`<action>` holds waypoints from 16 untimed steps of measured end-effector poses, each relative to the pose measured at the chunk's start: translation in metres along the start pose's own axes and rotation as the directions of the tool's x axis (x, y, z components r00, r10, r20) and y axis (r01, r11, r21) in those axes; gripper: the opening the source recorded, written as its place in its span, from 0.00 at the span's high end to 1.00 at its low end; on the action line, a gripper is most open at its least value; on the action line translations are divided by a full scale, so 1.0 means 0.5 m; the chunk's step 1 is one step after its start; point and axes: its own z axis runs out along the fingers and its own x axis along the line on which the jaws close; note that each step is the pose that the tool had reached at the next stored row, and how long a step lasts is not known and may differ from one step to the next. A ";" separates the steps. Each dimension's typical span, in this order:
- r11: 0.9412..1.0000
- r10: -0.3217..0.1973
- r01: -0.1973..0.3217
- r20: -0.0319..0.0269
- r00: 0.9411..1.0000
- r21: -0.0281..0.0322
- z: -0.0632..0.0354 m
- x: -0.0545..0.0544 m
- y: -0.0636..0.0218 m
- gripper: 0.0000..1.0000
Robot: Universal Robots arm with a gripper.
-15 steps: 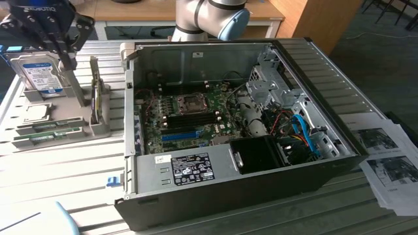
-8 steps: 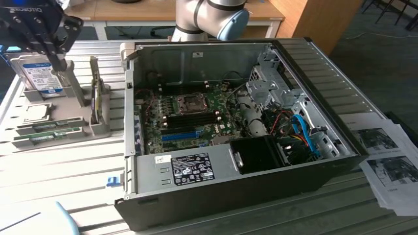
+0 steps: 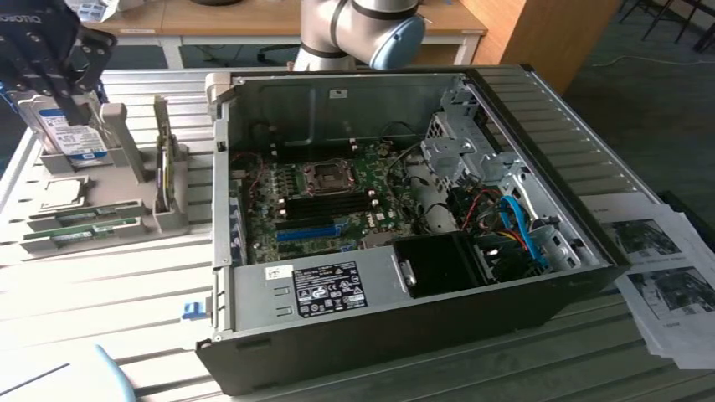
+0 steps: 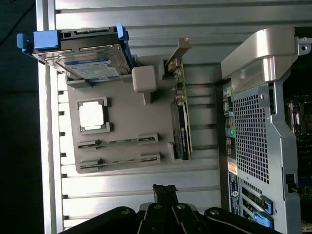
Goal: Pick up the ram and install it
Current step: 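Reach for the ram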
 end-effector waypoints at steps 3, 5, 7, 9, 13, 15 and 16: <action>1.000 0.000 0.000 -0.002 1.000 0.000 0.001 0.014 -0.001 0.91; 1.000 0.000 0.000 -0.003 1.000 0.000 0.002 0.023 -0.002 0.91; 1.000 0.000 0.000 -0.004 1.000 0.000 0.003 0.032 -0.003 0.91; 1.000 0.000 0.000 -0.005 1.000 0.000 0.004 0.042 -0.003 0.91; 1.000 0.001 -0.001 -0.007 1.000 0.001 0.006 0.063 -0.005 0.91; 1.000 0.001 -0.001 -0.008 1.000 0.001 0.007 0.074 -0.006 0.91; 1.000 0.001 -0.001 -0.009 1.000 0.001 0.007 0.079 -0.006 0.91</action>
